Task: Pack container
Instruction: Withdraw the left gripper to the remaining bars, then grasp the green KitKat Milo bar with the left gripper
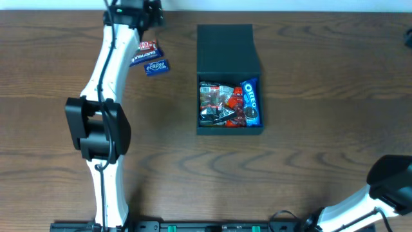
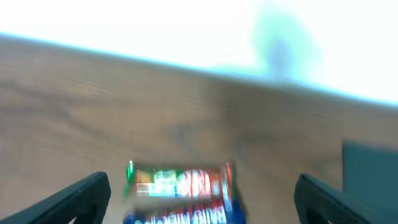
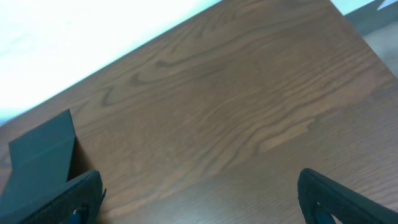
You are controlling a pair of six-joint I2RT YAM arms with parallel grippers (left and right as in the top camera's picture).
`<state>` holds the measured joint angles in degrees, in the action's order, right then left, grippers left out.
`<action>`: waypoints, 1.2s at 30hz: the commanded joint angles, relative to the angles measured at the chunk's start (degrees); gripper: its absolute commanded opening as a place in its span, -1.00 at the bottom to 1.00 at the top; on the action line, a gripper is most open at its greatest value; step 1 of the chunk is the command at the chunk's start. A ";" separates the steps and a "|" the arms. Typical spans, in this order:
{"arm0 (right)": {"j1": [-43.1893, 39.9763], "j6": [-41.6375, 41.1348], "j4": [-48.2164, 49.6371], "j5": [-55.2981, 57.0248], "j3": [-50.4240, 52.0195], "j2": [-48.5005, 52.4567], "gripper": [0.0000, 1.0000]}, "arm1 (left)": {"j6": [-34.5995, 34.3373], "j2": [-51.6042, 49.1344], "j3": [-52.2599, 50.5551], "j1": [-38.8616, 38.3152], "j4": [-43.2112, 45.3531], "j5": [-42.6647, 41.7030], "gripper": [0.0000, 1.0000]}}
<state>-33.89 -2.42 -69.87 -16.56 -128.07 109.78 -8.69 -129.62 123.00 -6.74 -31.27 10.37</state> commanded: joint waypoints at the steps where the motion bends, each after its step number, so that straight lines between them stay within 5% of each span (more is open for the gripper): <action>1: -0.15 -0.74 -0.96 -0.42 0.44 0.48 0.98 | 2.95 -4.52 -0.20 2.05 3.93 -3.76 0.97; 14: 0.70 -2.27 -3.93 -0.39 0.42 0.48 0.99 | 6.16 -16.02 -0.15 3.52 8.00 -4.90 0.82; 36: 3.28 -2.27 -4.66 -0.37 0.44 0.50 0.98 | 4.37 -18.23 -0.17 5.31 3.74 -12.09 0.58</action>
<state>-31.16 -3.92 -74.17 -16.56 -128.07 109.78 -4.08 -145.88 122.50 -1.61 -26.65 0.14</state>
